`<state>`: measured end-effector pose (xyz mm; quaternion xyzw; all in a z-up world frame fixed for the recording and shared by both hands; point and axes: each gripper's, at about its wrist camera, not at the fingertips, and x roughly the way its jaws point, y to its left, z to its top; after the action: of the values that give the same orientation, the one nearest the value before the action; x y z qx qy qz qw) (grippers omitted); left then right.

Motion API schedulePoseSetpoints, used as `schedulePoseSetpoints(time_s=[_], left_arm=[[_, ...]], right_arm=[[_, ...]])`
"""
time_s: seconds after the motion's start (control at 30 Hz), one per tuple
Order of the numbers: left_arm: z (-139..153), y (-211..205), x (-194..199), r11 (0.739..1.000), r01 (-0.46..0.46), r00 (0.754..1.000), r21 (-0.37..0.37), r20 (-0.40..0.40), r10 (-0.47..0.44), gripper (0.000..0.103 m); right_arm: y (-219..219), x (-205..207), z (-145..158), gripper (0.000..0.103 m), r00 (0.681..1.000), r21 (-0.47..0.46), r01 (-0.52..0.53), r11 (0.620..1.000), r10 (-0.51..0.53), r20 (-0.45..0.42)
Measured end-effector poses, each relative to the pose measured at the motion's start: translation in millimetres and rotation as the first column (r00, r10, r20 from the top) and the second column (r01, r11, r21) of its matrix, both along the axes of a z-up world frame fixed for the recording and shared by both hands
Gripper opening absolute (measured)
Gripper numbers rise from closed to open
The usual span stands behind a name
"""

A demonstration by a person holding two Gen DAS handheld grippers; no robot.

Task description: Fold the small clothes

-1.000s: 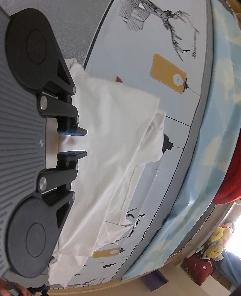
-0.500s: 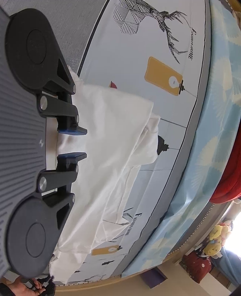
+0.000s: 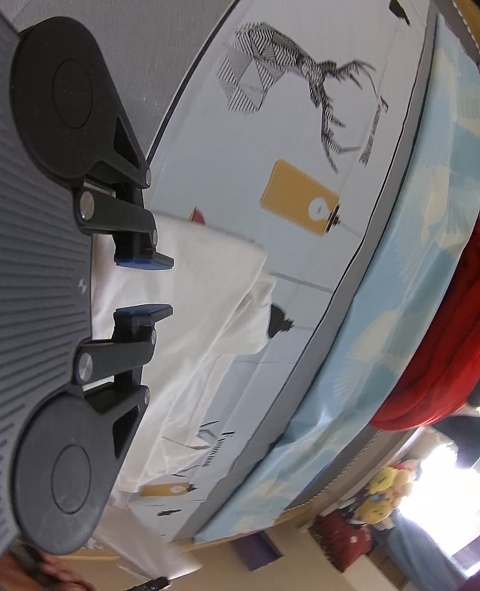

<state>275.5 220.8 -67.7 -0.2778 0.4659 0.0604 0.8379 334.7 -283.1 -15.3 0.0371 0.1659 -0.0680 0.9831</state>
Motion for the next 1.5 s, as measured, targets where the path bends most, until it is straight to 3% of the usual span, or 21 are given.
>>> schedulePoseSetpoints(time_s=[0.07,0.17,0.23,0.27,0.33,0.37,0.47,0.57,0.73,0.8,0.9,0.97,1.0,1.07,1.1,1.2,1.3,1.37,1.4,1.43,1.5], left_arm=[[2.0,9.2,-2.0,1.000,-0.023,1.000,-0.009,0.003,0.023,0.021],[3.5,20.8,-3.2,0.999,-0.044,0.999,-0.023,0.003,0.044,0.022],[3.4,24.8,-3.0,0.998,-0.053,0.999,-0.031,0.001,0.053,0.022],[3.0,25.8,-2.8,0.998,-0.055,0.998,-0.034,-0.001,0.055,0.021],[1.9,25.2,-2.8,0.998,-0.056,0.998,-0.040,-0.005,0.056,0.022],[1.0,24.2,-2.7,0.998,-0.052,0.999,-0.043,-0.007,0.052,0.022],[-1.9,15.9,0.3,0.999,-0.033,0.999,-0.041,-0.010,0.032,0.022],[-6.2,-3.3,6.3,1.000,0.020,1.000,-0.020,-0.011,-0.021,0.021],[-18.6,-50.7,14.2,0.988,0.156,0.988,0.006,-0.004,-0.156,0.021],[-22.2,-70.7,17.3,0.978,0.207,0.978,0.011,0.019,-0.208,0.021],[-27.7,-100.1,22.1,0.963,0.268,0.962,0.018,0.057,-0.268,0.021],[-31.9,-119.8,23.9,0.949,0.311,0.946,0.043,0.083,-0.314,0.022],[-34.7,-130.8,24.8,0.942,0.331,0.938,0.062,0.086,-0.336,0.026],[-42.0,-148.9,25.7,0.930,0.356,0.928,0.090,0.081,-0.364,0.046],[-47.3,-157.9,26.1,0.926,0.364,0.925,0.105,0.074,-0.372,0.061],[-64.9,-177.5,29.1,0.913,0.387,0.918,0.128,0.036,-0.394,0.064],[-79.6,-193.9,31.0,0.896,0.406,0.912,0.183,-0.016,-0.410,0.062],[-83.5,-203.0,31.3,0.867,0.422,0.904,0.265,-0.052,-0.424,0.048],[-81.7,-206.2,30.1,0.854,0.412,0.908,0.318,-0.062,-0.415,0.028],[-78.8,-202.5,29.0,0.853,0.402,0.912,0.333,-0.064,-0.405,0.021],[-66.0,-189.5,25.8,0.877,0.360,0.927,0.318,-0.016,-0.375,0.016]], right_arm=[[73.8,-22.3,3.2,0.002,0.975,-0.012,-0.216,0.976,0.216,0.042],[166.4,-60.3,-15.9,0.003,0.879,0.030,-0.477,0.879,0.476,0.036],[211.7,-71.2,-50.9,0.008,0.781,0.131,-0.604,0.786,0.616,-0.102],[227.3,-73.2,-71.4,0.010,0.740,0.169,-0.621,0.766,0.643,-0.195],[244.5,-74.2,-109.0,0.010,0.650,0.239,-0.600,0.763,0.639,-0.411],[243.9,-75.6,-117.4,0.010,0.633,0.250,-0.561,0.789,0.604,-0.485],[219.4,-76.0,-109.1,0.012,0.644,0.292,-0.437,0.851,0.523,-0.558],[178.8,-74.7,-90.2,0.026,0.718,0.353,-0.332,0.875,0.477,-0.507],[125.1,-63.5,-77.5,0.026,0.837,0.349,-0.199,0.916,0.344,-0.425],[106.7,-55.1,-81.0,0.026,0.858,0.338,-0.107,0.935,0.259,-0.444],[76.5,-46.6,-91.3,0.026,0.856,0.373,0.054,0.926,0.149,-0.496],[63.7,-44.4,-101.1,0.026,0.830,0.413,0.154,0.897,0.110,-0.546],[61.2,-41.7,-107.4,0.026,0.818,0.439,0.185,0.879,0.111,-0.565],[53.5,-38.0,-115.1,0.026,0.801,0.484,0.218,0.848,0.128,-0.585],[50.3,-36.1,-117.8,0.026,0.797,0.498,0.229,0.836,0.133,-0.589],[39.2,-34.1,-127.2,0.026,0.780,0.510,0.293,0.809,0.106,-0.616],[29.0,-32.4,-137.1,0.026,0.756,0.533,0.356,0.767,0.099,-0.647],[26.0,-33.2,-141.6,0.026,0.748,0.549,0.379,0.745,0.103,-0.656],[26.3,-32.7,-141.6,0.026,0.746,0.549,0.381,0.744,0.104,-0.658],[26.7,-33.0,-141.1,0.026,0.745,0.547,0.381,0.745,0.103,-0.659],[27.0,-33.2,-142.0,0.026,0.745,0.548,0.382,0.744,0.103,-0.659]])
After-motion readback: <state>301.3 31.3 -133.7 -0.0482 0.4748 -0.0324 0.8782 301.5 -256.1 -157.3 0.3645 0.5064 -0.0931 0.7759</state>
